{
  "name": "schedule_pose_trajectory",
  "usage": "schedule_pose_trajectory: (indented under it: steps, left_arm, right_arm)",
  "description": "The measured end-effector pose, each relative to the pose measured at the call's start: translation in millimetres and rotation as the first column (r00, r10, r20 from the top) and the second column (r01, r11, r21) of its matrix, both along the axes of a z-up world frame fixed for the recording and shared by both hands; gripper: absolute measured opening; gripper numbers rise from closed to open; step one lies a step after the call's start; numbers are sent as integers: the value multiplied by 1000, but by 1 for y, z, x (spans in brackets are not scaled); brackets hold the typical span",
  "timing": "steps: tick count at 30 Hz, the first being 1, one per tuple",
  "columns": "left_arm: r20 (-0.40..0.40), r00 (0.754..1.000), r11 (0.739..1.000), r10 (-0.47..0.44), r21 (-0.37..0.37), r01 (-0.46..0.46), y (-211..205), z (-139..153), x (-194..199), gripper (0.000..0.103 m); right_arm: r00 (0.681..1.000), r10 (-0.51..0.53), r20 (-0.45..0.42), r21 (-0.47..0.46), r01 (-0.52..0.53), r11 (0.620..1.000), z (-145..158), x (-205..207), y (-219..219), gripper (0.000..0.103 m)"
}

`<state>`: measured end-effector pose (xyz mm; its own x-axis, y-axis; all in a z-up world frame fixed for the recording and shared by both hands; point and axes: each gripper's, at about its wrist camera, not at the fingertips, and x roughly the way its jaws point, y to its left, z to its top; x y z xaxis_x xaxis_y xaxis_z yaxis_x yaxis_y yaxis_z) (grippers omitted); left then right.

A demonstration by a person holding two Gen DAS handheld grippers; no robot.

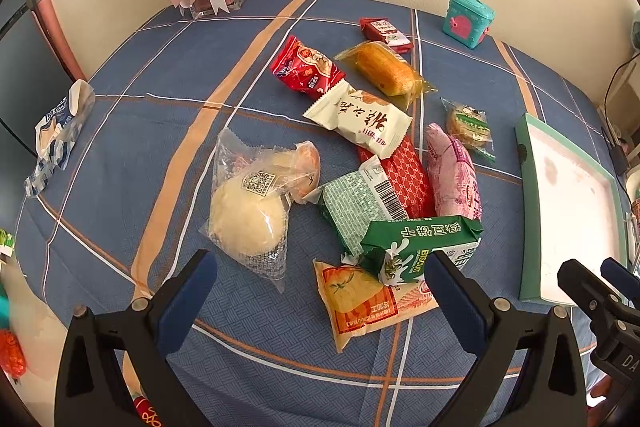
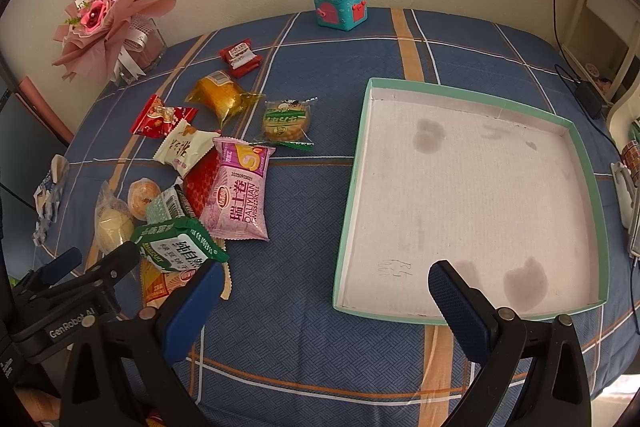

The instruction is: Organize snacks

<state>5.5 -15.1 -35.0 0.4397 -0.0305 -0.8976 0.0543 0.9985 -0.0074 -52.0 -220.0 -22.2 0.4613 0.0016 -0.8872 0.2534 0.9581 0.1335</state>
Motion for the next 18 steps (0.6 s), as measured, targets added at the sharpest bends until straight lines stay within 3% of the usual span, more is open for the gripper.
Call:
schedule_pose_trajectory:
  steps: [18]
  left_arm:
    - [-8, 1000, 1000, -2, -6, 2, -1, -1, 0, 103]
  right_arm:
    - [1000, 3, -3, -1, -3, 1000, -1, 0, 2, 103]
